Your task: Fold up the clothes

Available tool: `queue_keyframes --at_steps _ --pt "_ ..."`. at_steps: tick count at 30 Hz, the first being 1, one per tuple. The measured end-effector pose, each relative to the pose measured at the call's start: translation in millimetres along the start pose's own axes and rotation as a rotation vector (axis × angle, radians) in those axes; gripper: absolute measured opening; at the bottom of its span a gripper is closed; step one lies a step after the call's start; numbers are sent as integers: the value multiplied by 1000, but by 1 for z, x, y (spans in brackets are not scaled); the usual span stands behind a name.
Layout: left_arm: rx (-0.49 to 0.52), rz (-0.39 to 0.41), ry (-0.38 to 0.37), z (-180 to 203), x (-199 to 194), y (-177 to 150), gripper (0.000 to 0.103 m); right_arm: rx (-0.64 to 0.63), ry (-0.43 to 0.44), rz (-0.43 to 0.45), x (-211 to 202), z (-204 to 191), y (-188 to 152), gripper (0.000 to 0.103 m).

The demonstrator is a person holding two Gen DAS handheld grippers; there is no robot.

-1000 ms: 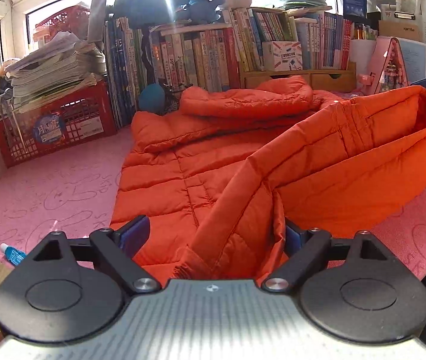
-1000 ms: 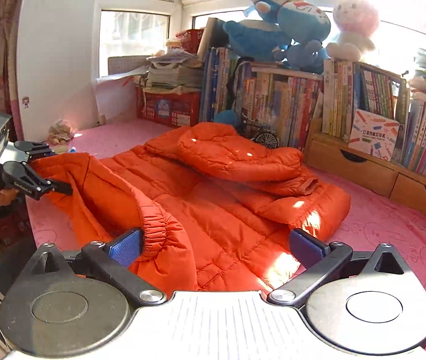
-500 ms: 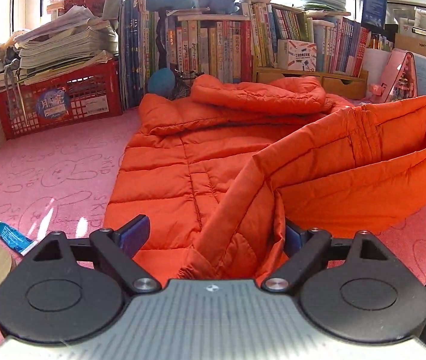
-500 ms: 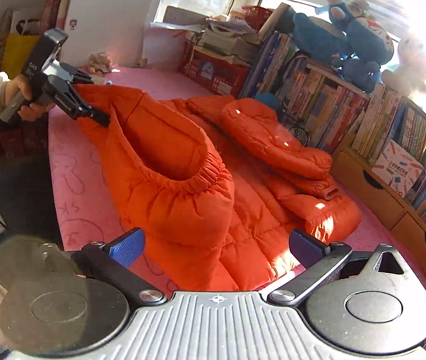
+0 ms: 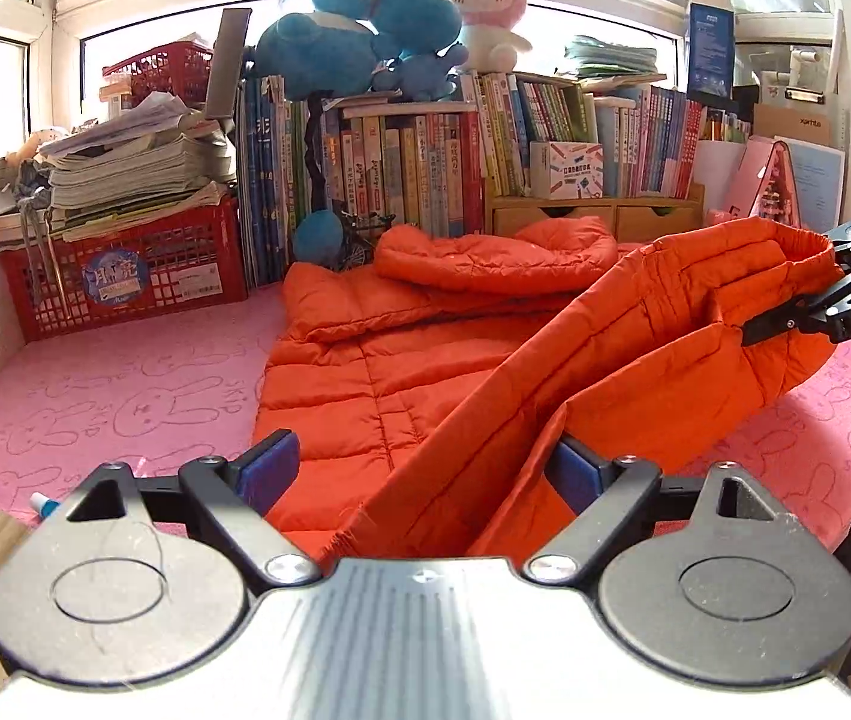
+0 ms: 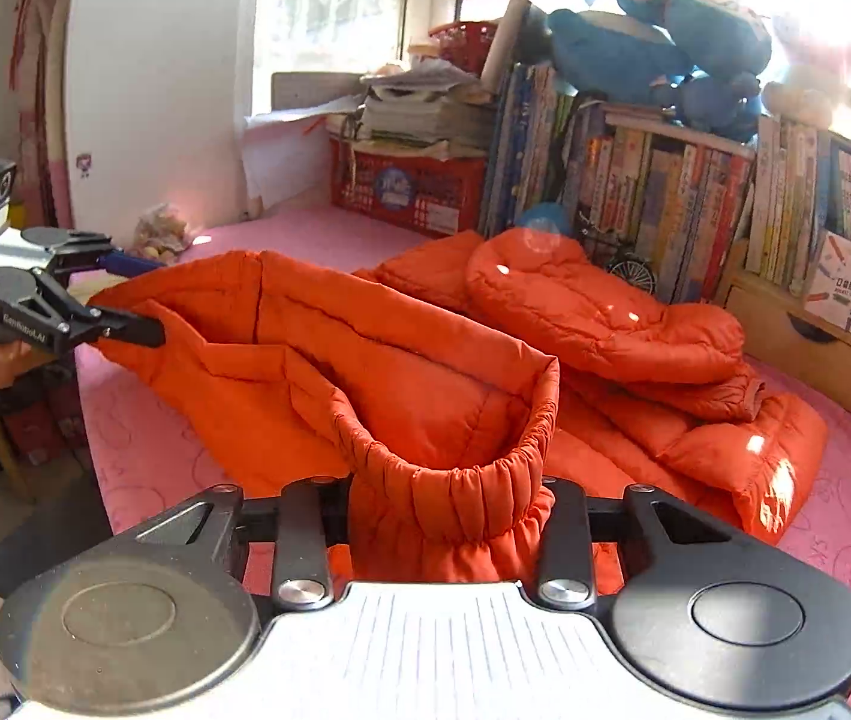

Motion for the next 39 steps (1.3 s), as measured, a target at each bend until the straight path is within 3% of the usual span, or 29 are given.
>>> queue_keyframes --at_steps 4,6,11,16,18,25,27,29,32,34,36,38,39 --pt "-25 140 -85 -12 -18 20 90 334 -7 -26 13 54 11 36" --pt "-54 200 -124 -23 -21 28 90 441 -33 -65 29 75 8 36" --pt "-135 211 -132 -59 4 43 90 612 -39 -147 77 105 -13 36" --pt "-169 140 -136 -99 53 50 95 625 -120 -160 97 115 -26 38" --pt "-202 100 -100 -112 79 52 95 633 -132 -146 95 118 -30 41" --pt "-349 -4 -73 -148 143 37 99 548 -138 -124 83 111 -37 65" --pt "-371 -2 -97 -147 150 32 92 541 -124 -118 83 112 -36 69" --pt "-379 11 -132 -143 152 27 73 543 -98 -110 85 111 -35 82" --pt "-310 -21 -157 -125 154 23 73 530 -66 -114 88 107 -37 89" --pt "-239 -39 -114 -111 153 20 72 506 -64 -121 90 100 -38 90" --pt "-213 -39 -41 -101 148 19 50 488 -91 -108 87 96 -38 82" --pt "-243 -29 -1 -96 141 23 29 503 -119 -94 77 95 -37 45" --pt "-254 -18 3 -94 134 24 25 510 -133 -87 71 94 -36 38"
Point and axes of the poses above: each gripper's, at about its wrist camera, not at the fingertips, and x roughly the way its jaws point, z to its right, y to its top, the point moved 1 cm from there along x, roughly the way its jaws point, and after that the axes turned 13 degrees about -y, right-handed, at the moved point
